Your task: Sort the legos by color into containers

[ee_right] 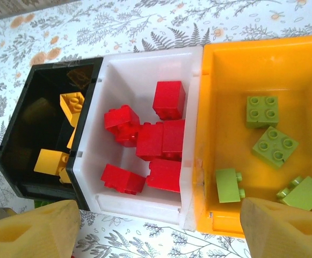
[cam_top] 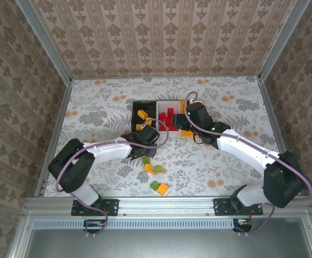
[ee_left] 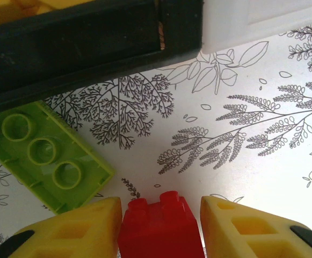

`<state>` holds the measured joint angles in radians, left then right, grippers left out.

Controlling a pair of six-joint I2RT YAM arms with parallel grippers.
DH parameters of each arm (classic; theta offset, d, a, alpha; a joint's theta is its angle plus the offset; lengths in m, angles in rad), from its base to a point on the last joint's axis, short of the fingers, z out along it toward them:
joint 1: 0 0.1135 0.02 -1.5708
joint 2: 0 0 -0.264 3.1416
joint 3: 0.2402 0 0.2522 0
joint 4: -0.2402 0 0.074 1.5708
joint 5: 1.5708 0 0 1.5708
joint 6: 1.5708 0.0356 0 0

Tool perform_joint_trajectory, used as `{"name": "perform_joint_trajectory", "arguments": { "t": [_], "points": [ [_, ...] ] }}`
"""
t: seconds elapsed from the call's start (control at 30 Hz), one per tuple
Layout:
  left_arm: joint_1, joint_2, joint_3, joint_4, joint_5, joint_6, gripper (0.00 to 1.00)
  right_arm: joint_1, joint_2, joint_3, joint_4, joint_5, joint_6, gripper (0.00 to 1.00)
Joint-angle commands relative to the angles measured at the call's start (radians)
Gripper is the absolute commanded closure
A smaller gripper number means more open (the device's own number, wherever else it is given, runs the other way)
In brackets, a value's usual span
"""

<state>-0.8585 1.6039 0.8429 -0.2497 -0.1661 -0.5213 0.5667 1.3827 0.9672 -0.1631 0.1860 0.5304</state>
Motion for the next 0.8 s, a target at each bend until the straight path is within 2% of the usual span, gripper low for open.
{"name": "perform_joint_trajectory", "arguments": {
  "t": [0.0,0.1,0.23,0.37,0.47,0.77],
  "points": [
    [-0.012,0.004,0.022,-0.021,-0.029,0.016,0.6,-0.01,-0.041,-0.016,0.001,0.032,0.006,0.21],
    [-0.024,-0.009,0.033,-0.042,-0.043,0.018,0.65,-0.021,-0.054,-0.026,0.0,0.031,0.016,0.21],
    [-0.042,-0.071,0.074,-0.062,-0.036,0.025,0.65,-0.036,-0.083,-0.052,0.0,0.026,0.03,0.2],
    [-0.041,-0.087,0.187,-0.075,-0.017,0.056,0.65,-0.05,-0.117,-0.095,-0.005,0.023,0.045,0.21],
    [-0.019,-0.035,0.3,-0.079,-0.01,0.096,0.65,-0.056,-0.145,-0.131,-0.009,0.026,0.048,0.2],
    [0.09,0.245,0.621,-0.089,0.043,0.162,0.65,-0.071,-0.199,-0.195,-0.05,0.027,0.051,0.2]
  ]
}}
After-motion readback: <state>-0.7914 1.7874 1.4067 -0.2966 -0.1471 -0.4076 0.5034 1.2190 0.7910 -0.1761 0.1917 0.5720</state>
